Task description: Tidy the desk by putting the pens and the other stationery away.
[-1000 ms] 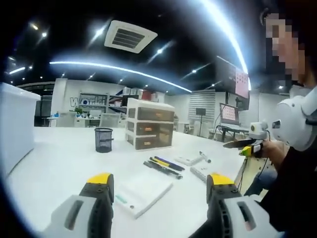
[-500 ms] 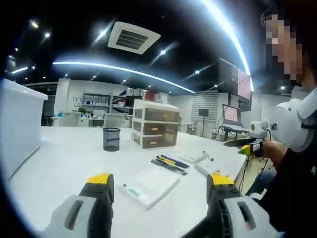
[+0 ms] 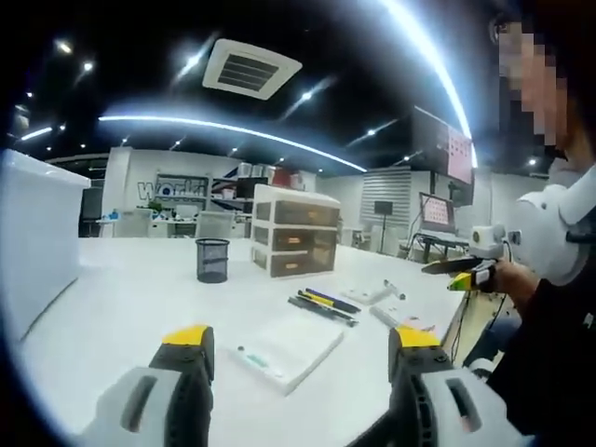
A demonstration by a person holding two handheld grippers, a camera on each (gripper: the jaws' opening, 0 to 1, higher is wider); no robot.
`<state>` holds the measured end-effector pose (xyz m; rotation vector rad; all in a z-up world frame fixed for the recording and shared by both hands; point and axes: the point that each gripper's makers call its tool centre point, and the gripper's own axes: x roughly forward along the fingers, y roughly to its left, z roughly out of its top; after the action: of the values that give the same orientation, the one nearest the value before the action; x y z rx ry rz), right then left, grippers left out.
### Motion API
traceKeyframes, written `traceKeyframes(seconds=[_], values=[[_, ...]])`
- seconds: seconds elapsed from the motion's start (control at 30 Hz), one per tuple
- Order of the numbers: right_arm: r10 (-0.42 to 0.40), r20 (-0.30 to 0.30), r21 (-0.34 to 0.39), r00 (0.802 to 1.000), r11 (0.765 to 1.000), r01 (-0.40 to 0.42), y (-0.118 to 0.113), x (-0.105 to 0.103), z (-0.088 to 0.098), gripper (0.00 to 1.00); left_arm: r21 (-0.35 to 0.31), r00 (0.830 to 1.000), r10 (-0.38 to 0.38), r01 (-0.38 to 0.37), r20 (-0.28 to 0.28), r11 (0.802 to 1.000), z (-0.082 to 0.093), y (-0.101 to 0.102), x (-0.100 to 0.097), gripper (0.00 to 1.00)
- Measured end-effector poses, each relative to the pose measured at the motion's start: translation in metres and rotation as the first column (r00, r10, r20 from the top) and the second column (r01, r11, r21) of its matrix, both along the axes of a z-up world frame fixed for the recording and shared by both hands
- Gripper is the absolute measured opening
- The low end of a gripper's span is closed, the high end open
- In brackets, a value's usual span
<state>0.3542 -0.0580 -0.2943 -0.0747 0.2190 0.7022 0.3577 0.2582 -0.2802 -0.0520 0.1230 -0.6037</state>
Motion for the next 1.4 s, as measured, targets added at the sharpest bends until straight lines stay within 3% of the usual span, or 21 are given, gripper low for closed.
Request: traceKeyframes(seconds=[0.33, 0.6, 0.77, 0.87, 1.07, 1.17, 1.27, 1.3, 1.4], values=[[0.005, -0.007, 0.005, 1.000, 1.000, -0.005, -0.003, 0.002, -0.004, 0.76, 0.116, 0.998, -0.056, 0.052, 0.029, 0.992, 0.023, -0.006, 0.023, 0.76], [-0.006, -0.009, 0.018, 1.000, 1.000, 0.006, -0.010, 0.000, -0.008, 0.76, 0.225, 0.991, -0.132, 0.120, 0.038, 0.967, 0.040, -0.014, 0.052, 0.75], [-0.016, -0.010, 0.032, 1.000, 0.999, 0.016, -0.017, -0.001, -0.010, 0.75, 0.313, 0.976, -0.214, 0.193, 0.035, 0.930, 0.052, -0.023, 0.075, 0.75], [-0.017, -0.008, 0.037, 1.000, 0.999, 0.017, -0.019, -0.003, -0.010, 0.75, 0.331, 0.968, -0.250, 0.229, 0.020, 0.915, 0.061, -0.030, 0.089, 0.75], [-0.029, -0.011, 0.047, 1.000, 0.998, 0.029, -0.026, -0.005, -0.013, 0.75, 0.433, 0.958, -0.287, 0.270, -0.027, 0.860, 0.060, -0.039, 0.114, 0.75], [-0.034, -0.007, 0.047, 0.999, 0.998, 0.035, -0.029, -0.006, -0.012, 0.75, 0.456, 0.954, -0.298, 0.283, -0.041, 0.844, 0.064, -0.045, 0.127, 0.75], [-0.046, -0.002, 0.051, 0.999, 0.998, 0.046, -0.035, -0.008, -0.011, 0.75, 0.494, 0.948, -0.311, 0.301, -0.065, 0.815, 0.063, -0.050, 0.138, 0.75], [-0.050, 0.000, 0.052, 0.999, 0.997, 0.050, -0.037, -0.008, -0.011, 0.75, 0.513, 0.945, -0.316, 0.313, -0.084, 0.799, 0.061, -0.052, 0.142, 0.75], [-0.060, 0.003, 0.055, 0.998, 0.997, 0.060, -0.041, -0.010, -0.010, 0.75, 0.532, 0.937, -0.326, 0.341, -0.127, 0.775, 0.056, -0.059, 0.150, 0.75]])
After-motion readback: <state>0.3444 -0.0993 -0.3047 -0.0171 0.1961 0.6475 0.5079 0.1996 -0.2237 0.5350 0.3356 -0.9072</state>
